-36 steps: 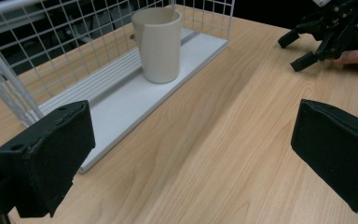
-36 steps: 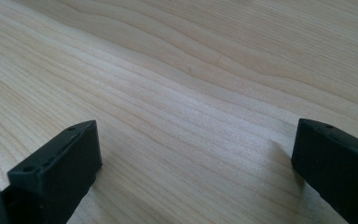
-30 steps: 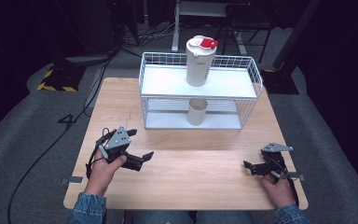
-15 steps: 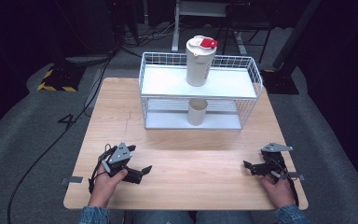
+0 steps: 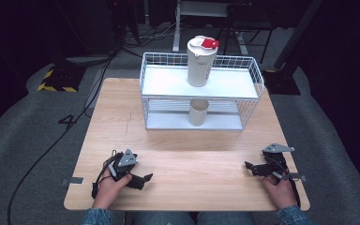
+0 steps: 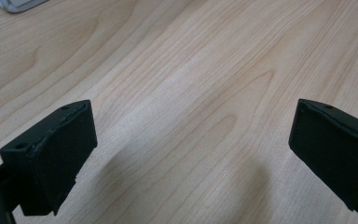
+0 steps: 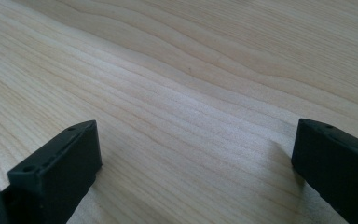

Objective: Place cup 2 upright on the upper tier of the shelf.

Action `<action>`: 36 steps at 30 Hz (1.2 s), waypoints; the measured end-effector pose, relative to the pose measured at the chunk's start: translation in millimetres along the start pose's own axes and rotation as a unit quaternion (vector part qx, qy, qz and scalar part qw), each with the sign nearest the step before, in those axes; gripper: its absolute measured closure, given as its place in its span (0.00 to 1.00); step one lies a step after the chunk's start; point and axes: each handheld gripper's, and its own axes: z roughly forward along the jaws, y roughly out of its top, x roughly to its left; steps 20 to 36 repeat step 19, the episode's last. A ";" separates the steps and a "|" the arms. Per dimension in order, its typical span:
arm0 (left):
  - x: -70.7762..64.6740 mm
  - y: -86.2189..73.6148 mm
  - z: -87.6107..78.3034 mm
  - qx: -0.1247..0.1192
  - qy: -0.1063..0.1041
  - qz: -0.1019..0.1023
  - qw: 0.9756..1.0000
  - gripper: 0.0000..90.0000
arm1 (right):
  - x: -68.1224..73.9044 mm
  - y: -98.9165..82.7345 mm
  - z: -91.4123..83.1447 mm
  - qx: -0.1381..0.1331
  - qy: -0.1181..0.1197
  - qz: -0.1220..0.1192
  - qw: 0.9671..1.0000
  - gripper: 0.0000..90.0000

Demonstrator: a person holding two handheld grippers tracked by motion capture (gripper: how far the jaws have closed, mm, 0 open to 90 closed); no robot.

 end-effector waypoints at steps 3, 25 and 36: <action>-0.9 0.1 1.7 0.016 0.007 0.003 1.000 0.02 | 0.0 0.0 0.0 0.000 0.000 0.000 1.000 0.02; 1.1 1.2 7.1 0.058 0.049 -0.021 0.997 0.00 | 0.5 -0.2 -0.1 0.000 -0.002 0.002 1.000 0.02; 1.1 1.2 7.1 0.058 0.049 -0.021 0.997 0.00 | 0.5 -0.2 -0.1 0.000 -0.002 0.002 1.000 0.02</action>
